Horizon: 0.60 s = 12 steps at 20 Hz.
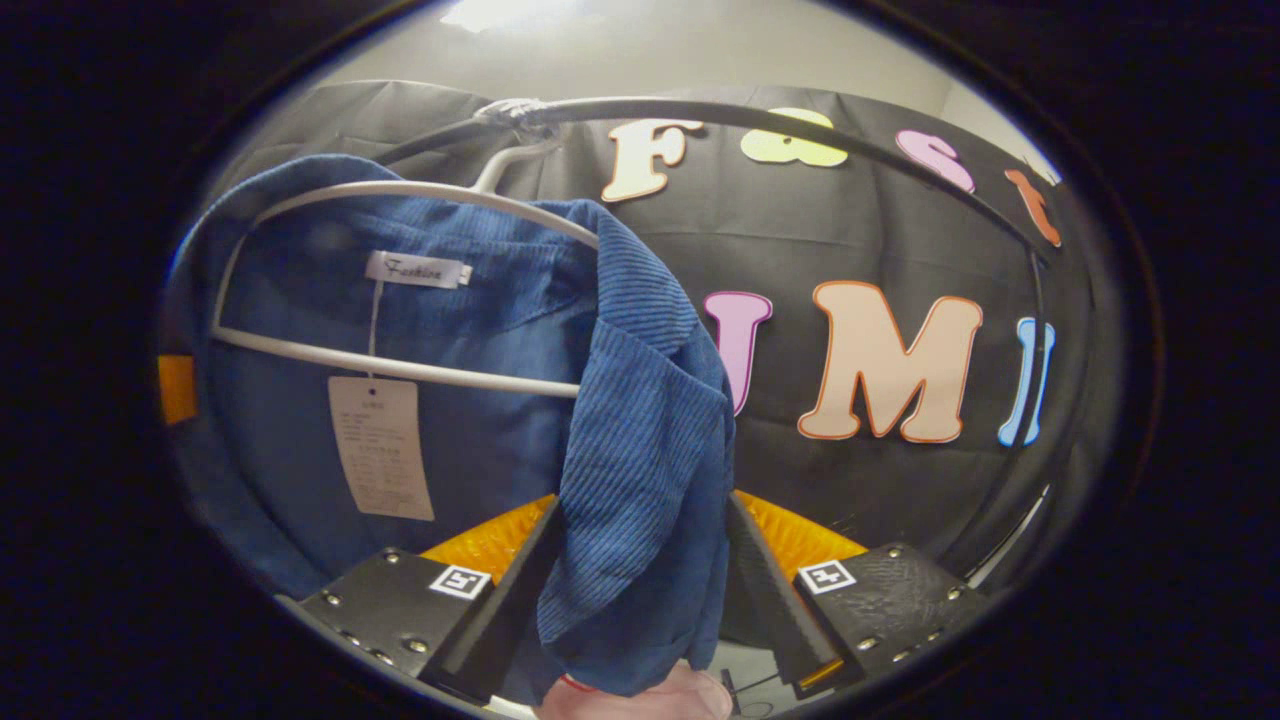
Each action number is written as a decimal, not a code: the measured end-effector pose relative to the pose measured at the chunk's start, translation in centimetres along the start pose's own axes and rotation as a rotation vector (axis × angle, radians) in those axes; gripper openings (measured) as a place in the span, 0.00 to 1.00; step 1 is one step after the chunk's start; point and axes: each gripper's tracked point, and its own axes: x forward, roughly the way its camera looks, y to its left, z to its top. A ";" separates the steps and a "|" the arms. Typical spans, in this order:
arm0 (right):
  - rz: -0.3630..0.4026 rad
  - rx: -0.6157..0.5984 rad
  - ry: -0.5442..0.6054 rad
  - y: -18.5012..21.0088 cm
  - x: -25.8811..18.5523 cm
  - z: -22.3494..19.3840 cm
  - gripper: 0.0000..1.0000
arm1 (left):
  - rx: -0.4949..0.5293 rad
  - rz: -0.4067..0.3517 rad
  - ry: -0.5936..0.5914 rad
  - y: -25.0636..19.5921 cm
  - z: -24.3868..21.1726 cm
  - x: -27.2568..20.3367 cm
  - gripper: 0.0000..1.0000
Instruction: Grasp the clothes on the hanger with both hands and then place them into the laundry hamper below.
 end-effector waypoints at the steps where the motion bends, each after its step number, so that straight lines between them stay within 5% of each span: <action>1: 0.001 0.009 0.005 0.1 0.5 -0.1 0.94 | -0.006 0.013 0.003 0.4 0.1 0.0 0.04; 5: 0.007 0.050 0.020 0.5 2.5 -0.1 0.94 | -0.032 0.058 -0.002 2.0 0.6 -0.1 0.06; 8: 0.005 0.061 0.040 0.7 3.3 -0.5 0.67 | -0.024 0.089 -0.015 3.2 1.0 -0.1 0.02; 12: -0.013 0.059 0.065 0.5 3.6 -0.6 0.16 | -0.023 0.126 -0.039 4.9 2.1 -0.5 0.06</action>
